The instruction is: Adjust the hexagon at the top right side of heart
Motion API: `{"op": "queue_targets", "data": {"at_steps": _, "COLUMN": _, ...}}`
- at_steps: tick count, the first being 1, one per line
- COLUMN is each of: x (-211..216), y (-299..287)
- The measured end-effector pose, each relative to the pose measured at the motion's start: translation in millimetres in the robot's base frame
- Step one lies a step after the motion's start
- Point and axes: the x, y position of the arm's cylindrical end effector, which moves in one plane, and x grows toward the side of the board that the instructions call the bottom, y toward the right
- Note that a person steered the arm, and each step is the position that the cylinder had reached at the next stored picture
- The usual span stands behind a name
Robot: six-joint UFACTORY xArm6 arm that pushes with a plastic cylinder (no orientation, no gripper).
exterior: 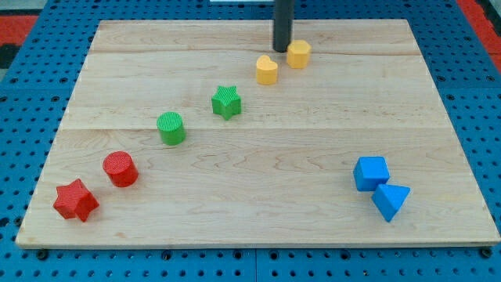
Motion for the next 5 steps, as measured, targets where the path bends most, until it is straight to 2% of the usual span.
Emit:
{"op": "queue_targets", "data": {"at_steps": 1, "x": 0, "y": 18}}
{"op": "queue_targets", "data": {"at_steps": 2, "x": 36, "y": 7}}
{"op": "queue_targets", "data": {"at_steps": 3, "x": 84, "y": 25}}
{"op": "queue_targets", "data": {"at_steps": 4, "x": 99, "y": 65}}
{"op": "queue_targets", "data": {"at_steps": 5, "x": 43, "y": 66}}
